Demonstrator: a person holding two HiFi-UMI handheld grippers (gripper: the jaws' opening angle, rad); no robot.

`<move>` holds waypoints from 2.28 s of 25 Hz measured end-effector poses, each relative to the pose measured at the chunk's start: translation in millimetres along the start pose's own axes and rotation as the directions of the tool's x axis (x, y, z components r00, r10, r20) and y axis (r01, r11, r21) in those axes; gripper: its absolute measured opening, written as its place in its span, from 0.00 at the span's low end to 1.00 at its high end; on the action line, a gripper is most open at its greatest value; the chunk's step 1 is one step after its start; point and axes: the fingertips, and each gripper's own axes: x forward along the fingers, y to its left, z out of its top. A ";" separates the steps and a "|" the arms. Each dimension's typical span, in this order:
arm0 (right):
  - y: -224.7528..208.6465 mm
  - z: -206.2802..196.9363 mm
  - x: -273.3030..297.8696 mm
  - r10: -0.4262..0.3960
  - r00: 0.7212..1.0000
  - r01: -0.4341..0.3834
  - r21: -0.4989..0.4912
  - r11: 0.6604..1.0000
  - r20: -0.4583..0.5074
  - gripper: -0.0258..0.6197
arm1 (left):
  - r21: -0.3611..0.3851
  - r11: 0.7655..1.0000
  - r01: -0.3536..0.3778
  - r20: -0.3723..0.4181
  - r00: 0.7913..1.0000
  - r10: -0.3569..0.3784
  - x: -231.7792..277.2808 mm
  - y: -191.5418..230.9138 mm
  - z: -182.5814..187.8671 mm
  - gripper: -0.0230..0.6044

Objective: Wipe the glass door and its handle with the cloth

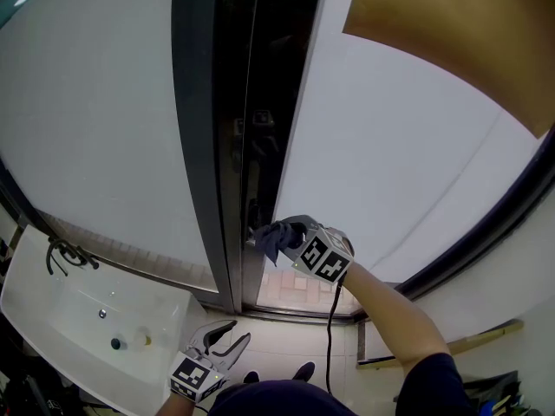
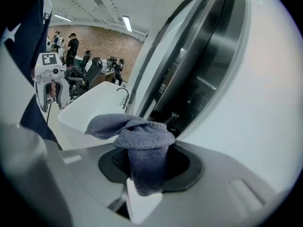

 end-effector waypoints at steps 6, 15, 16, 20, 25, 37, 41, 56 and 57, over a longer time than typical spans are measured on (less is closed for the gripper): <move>-7.2 -30.9 -19.9 0.004 0.999 -0.002 0.050 0.999 -0.039 0.26 | 0.000 1.000 0.005 0.004 1.000 -0.005 0.5 -1.1 1.2 0.27; -28.3 -39.4 -43.5 -0.014 0.999 0.023 0.175 0.984 -0.051 0.26 | 0.010 1.000 0.002 0.005 1.000 -0.002 -2.0 0.6 3.8 0.27; -30.3 -31.0 -41.8 -0.008 1.000 0.011 0.214 0.977 -0.018 0.26 | 0.011 1.000 0.001 0.005 1.000 -0.001 -2.4 0.8 3.9 0.27; -38.4 6.7 -24.4 -0.007 0.997 -0.019 0.323 0.946 0.079 0.26 | 0.016 1.000 0.002 0.006 1.000 -0.002 -2.0 -1.3 5.1 0.27; -33.0 41.6 14.6 -0.004 0.997 -0.025 0.350 0.937 0.080 0.26 | 0.012 1.000 -0.007 0.006 1.000 0.007 -4.4 -2.6 3.7 0.27; -22.4 28.3 40.7 0.141 0.989 -0.137 0.550 0.824 0.035 0.26 | -0.005 1.000 -0.031 -0.001 1.000 0.031 -10.5 -2.6 -3.3 0.27; -28.4 9.2 33.7 0.153 0.988 -0.115 0.576 0.809 -0.018 0.26 | -0.004 1.000 -0.027 0.001 1.000 0.027 -9.2 -1.8 -3.8 0.27; -40.1 -51.4 -5.4 0.200 0.979 -0.118 0.685 0.719 -0.042 0.25 | 0.015 1.000 0.017 0.004 1.000 -0.017 5.6 -9.4 4.2 0.27; -40.9 -54.1 -7.8 0.187 0.981 -0.104 0.681 0.725 -0.050 0.25 | 0.015 1.000 0.017 0.004 1.000 -0.017 5.4 -9.3 3.2 0.27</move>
